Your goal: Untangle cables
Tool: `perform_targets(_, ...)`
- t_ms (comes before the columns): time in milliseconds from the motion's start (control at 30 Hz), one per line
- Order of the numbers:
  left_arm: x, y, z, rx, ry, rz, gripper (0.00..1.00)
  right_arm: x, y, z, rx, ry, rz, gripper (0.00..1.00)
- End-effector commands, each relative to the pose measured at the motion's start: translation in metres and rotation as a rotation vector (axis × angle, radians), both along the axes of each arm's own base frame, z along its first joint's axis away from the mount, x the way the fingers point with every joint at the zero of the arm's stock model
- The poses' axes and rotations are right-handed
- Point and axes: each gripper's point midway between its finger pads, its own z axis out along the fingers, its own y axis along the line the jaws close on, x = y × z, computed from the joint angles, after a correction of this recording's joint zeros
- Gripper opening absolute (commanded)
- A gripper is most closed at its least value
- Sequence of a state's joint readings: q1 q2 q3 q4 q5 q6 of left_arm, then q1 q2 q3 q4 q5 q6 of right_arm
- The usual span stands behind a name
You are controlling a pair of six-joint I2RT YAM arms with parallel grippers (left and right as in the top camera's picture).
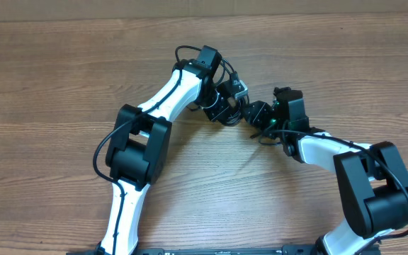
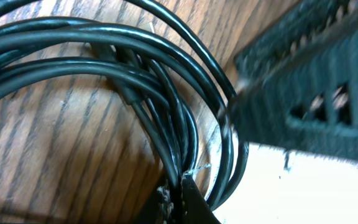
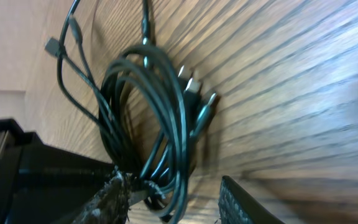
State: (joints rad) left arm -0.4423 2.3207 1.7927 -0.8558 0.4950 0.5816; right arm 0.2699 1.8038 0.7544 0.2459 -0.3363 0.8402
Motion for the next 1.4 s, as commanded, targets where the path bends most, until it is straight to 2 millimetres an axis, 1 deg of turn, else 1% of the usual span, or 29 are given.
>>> perform_targets(0,-0.003,-0.010,0.002,-0.075,0.030,-0.031,0.04,-0.002,0.001,-0.004,-0.006,0.007,0.000,0.39)
perform_targets(67,-0.003,-0.009,0.002,-0.074,0.032,-0.030,0.04,-0.003,-0.001,-0.006,-0.009,0.021,-0.012,0.35)
perform_targets(133,-0.002,-0.008,0.002,-0.074,0.033,-0.027,0.04,-0.003,-0.005,-0.010,-0.005,0.053,-0.062,0.34)
perform_targets(233,0.000,-0.004,0.005,-0.073,0.036,-0.018,0.04,-0.002,-0.008,-0.010,-0.005,0.059,-0.087,0.29)
perform_targets(400,0.003,0.002,0.017,-0.084,0.034,-0.045,0.04,-0.002,-0.007,-0.010,0.018,0.075,-0.106,0.30)
perform_targets(500,0.004,0.001,0.023,-0.108,0.042,-0.043,0.04,-0.002,-0.007,-0.010,0.021,0.078,-0.107,0.30)
perform_targets(600,0.004,0.000,0.024,-0.111,0.043,-0.044,0.04,-0.004,-0.002,-0.009,0.048,0.096,-0.118,0.30)
perform_targets(767,0.005,0.001,0.023,-0.107,0.038,-0.043,0.04,-0.003,0.016,0.001,0.088,0.059,-0.075,0.31)
perform_targets(867,0.005,0.001,0.023,-0.108,0.030,-0.055,0.04,-0.003,0.017,0.001,0.124,0.093,-0.113,0.31)
perform_targets(900,0.005,0.001,0.023,-0.108,0.030,-0.054,0.04,-0.003,0.017,0.001,0.132,0.099,-0.122,0.35)
perform_targets(933,0.006,0.001,0.023,-0.109,0.028,-0.054,0.04,-0.002,0.017,0.002,0.143,0.104,-0.132,0.41)
perform_targets(1033,0.006,0.001,0.024,-0.112,0.026,-0.055,0.04,0.000,0.018,0.005,0.176,0.114,-0.159,0.66)
perform_targets(1067,0.006,0.000,0.024,-0.116,0.026,-0.055,0.04,0.000,0.019,0.005,0.186,0.123,-0.168,0.66)
perform_targets(1100,0.006,-0.001,0.024,-0.119,0.027,-0.056,0.04,0.000,0.019,0.005,0.191,0.128,-0.173,0.60)
perform_targets(1133,0.005,-0.001,0.025,-0.122,0.029,-0.056,0.04,0.000,0.019,0.005,0.195,0.130,-0.177,0.52)
perform_targets(1167,0.005,-0.001,0.025,-0.123,0.031,-0.056,0.04,0.000,0.019,0.005,0.194,0.129,-0.178,0.39)
perform_targets(1200,0.004,-0.002,0.025,-0.128,0.036,-0.057,0.04,0.000,0.018,0.005,0.191,0.126,-0.183,0.33)
perform_targets(1233,0.003,-0.002,0.026,-0.132,0.042,-0.058,0.04,0.001,0.017,0.005,0.188,0.122,-0.187,0.30)
perform_targets(1267,0.002,-0.002,0.026,-0.131,0.044,-0.059,0.04,0.002,0.016,0.005,0.184,0.119,-0.192,0.29)
perform_targets(1333,0.002,-0.002,0.026,-0.128,0.048,-0.058,0.04,0.001,0.015,0.003,0.158,0.105,-0.174,0.38)
perform_targets(1367,0.002,-0.001,0.026,-0.128,0.049,-0.056,0.04,0.001,0.015,0.003,0.140,0.093,-0.154,0.39)
